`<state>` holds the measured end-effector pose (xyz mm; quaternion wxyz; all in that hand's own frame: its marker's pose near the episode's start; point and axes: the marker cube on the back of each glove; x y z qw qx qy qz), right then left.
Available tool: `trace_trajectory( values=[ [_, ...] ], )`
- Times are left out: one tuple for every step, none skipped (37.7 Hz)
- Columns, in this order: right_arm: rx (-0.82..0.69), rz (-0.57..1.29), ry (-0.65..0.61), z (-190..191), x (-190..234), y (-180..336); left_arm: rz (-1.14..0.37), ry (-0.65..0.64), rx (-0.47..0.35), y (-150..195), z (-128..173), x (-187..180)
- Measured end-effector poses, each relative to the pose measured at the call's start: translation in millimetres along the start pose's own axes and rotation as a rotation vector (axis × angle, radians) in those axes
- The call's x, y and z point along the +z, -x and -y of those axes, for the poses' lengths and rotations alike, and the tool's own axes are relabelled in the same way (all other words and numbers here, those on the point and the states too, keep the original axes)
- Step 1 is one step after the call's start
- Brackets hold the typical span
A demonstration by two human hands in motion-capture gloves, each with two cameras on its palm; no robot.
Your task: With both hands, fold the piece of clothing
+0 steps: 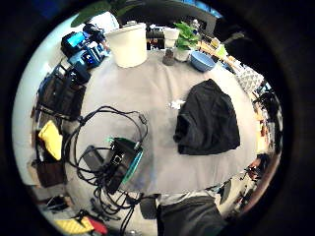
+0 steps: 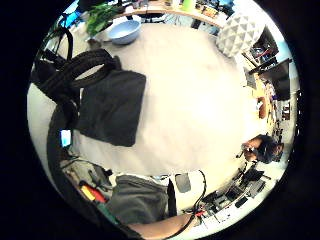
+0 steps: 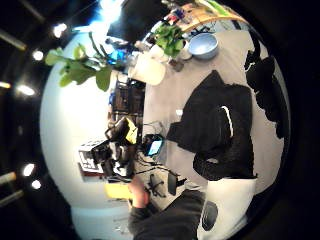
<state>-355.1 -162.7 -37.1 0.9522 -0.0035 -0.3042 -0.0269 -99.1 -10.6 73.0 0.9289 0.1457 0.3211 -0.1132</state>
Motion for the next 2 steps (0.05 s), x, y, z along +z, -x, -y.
trace_trajectory(
  values=[
    [0.022,-0.015,-0.007,2.6,-9.7,-27.2,-0.012,0.006,0.013,-18.5,6.0,13.7],
    [0.037,-0.021,-0.006,4.6,-13.3,-41.8,-0.014,0.009,0.017,-27.1,9.1,19.5]
  ],
)
